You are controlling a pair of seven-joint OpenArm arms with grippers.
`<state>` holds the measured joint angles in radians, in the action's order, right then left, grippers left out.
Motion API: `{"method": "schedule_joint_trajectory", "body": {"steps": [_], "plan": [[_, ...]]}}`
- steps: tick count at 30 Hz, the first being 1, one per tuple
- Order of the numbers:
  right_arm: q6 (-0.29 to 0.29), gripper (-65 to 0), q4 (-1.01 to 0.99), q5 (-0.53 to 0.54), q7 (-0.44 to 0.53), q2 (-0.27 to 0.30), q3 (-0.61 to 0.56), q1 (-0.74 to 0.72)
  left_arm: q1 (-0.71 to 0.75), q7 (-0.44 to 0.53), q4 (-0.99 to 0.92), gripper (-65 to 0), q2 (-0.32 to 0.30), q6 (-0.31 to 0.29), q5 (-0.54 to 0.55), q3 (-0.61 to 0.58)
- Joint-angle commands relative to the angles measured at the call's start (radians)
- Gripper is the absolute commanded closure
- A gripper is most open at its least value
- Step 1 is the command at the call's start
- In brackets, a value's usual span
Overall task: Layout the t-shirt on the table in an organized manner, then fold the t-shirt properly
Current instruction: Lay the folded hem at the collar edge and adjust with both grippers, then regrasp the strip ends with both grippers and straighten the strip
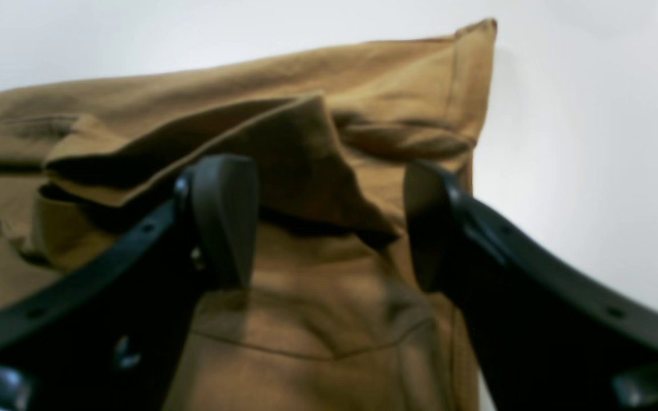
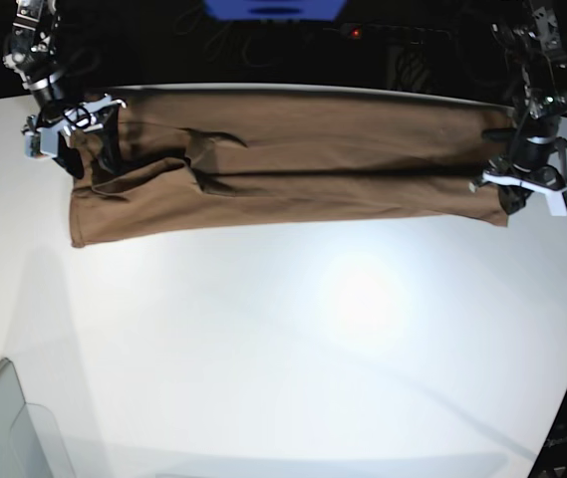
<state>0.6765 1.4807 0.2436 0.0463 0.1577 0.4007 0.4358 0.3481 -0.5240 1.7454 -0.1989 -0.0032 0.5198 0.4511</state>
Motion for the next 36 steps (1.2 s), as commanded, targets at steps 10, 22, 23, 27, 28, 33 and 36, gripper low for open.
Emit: {"method": "schedule_joint_trajectory", "body": {"steps": [10, 22, 23, 27, 28, 33, 36], "plan": [[0.022, -32.2, 0.016, 0.018, 0.030, 0.047, -0.078, -0.021, -0.007, 0.020, 0.015, 0.0, -0.010, -0.002, 0.000, 0.008], [0.022, 0.0, 0.051, 0.020, 0.030, 0.041, -0.090, -0.010, 0.012, 0.018, 0.024, 0.0, -0.010, -0.002, -0.002, 0.008], [0.022, 0.0, 0.065, 0.020, 0.030, 0.041, -0.079, -0.001, 0.018, 0.018, 0.032, 0.0, -0.010, -0.002, 0.000, 0.008], [0.022, 0.0, 0.162, 0.020, 0.017, 0.018, -0.049, 0.039, 0.019, 0.018, 0.070, 0.0, -0.015, -0.002, 0.000, 0.008], [0.022, 0.0, 0.196, 0.020, -0.003, 0.015, -0.039, 0.051, 0.019, 0.018, 0.069, 0.0, -0.017, -0.002, 0.000, 0.008], [0.022, 0.0, 0.366, 0.020, -0.127, -0.017, -0.009, 0.107, 0.018, 0.018, 0.069, 0.0, -0.018, -0.002, 0.000, 0.008], [0.022, 0.0, 0.435, 0.021, -0.171, -0.023, -0.009, 0.148, 0.021, 0.018, 0.069, 0.0, -0.018, -0.002, 0.000, 0.008]]}}
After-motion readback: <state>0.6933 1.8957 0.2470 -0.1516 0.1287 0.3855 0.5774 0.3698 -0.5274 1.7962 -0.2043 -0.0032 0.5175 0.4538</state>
